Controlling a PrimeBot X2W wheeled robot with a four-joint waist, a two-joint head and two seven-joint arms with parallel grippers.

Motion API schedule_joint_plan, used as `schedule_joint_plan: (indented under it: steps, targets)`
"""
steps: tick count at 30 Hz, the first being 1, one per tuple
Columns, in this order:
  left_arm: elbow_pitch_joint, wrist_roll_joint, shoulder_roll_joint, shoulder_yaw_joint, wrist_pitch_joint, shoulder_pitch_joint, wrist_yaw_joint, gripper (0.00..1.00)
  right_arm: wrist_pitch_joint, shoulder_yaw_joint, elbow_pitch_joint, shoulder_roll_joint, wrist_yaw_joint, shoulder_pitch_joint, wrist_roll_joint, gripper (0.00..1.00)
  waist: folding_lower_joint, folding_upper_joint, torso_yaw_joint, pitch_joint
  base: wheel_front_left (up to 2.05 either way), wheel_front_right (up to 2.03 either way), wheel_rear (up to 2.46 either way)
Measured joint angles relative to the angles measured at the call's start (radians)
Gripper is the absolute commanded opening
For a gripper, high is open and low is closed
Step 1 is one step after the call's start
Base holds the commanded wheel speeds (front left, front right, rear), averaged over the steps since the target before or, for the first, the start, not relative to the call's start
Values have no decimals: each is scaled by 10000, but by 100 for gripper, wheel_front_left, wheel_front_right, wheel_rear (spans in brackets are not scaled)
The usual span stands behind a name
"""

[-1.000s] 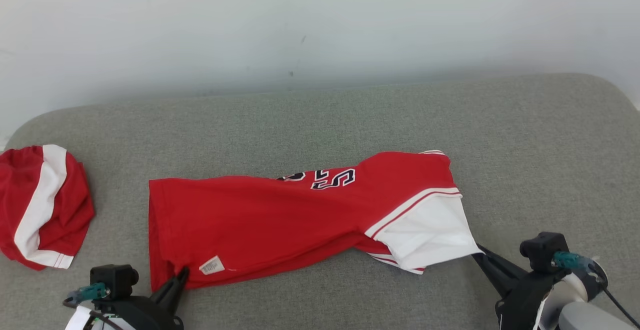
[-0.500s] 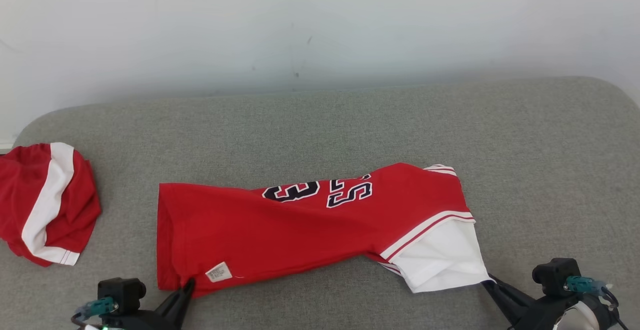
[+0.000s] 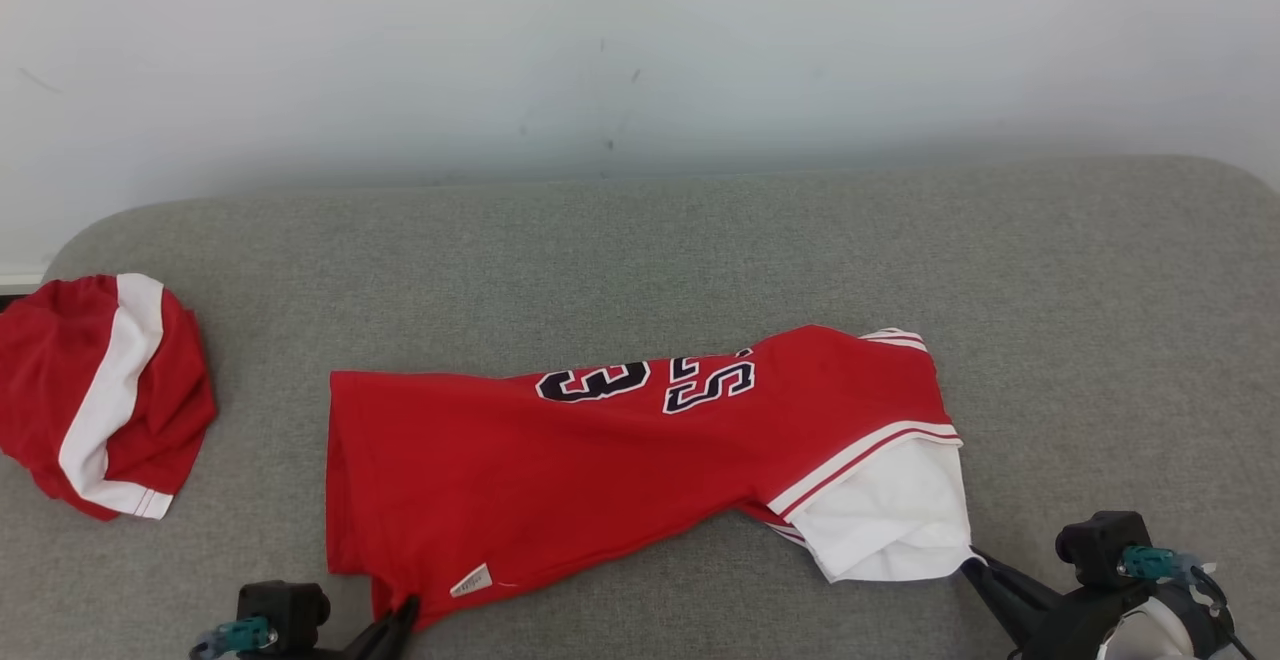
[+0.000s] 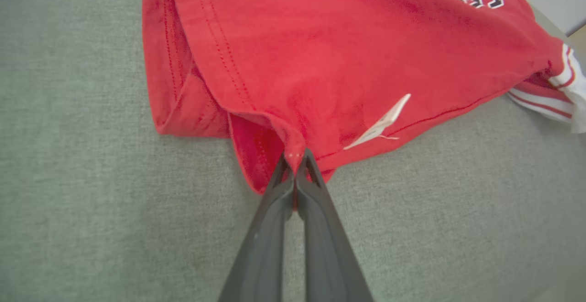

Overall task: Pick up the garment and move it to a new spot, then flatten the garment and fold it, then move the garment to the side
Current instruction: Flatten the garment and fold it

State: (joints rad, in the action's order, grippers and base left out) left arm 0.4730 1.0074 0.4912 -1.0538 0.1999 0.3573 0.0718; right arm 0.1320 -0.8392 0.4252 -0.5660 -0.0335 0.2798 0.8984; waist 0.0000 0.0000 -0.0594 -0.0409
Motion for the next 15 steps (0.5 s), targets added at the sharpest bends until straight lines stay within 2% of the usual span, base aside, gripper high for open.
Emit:
schedule_joint_plan:
  steps: [7,8,9,10,11,15]
  targets:
    - [-439,6,178,-52,-326,-50,165,0,-86,56,-86,-77,165,5,69,0,0,0,-196,21,0,0,0]
    - [-491,8,190,-15,-328,-50,171,18,-90,58,-90,-94,169,5,69,0,0,0,-232,27,0,0,0]
    - [-545,15,217,33,-337,-51,178,48,-92,54,-111,-105,171,5,69,0,0,0,-265,33,0,0,0]
    - [-598,23,268,56,-345,-53,222,95,-104,48,-130,-105,171,12,69,0,0,0,-291,38,0,0,0]
    - [-640,25,334,65,-426,-54,261,100,-109,44,-159,-98,171,14,67,0,0,0,-308,42,0,0,0]
    - [-871,48,418,113,-510,-67,332,100,-178,54,-176,-113,173,4,81,0,0,0,-362,55,0,0,0]
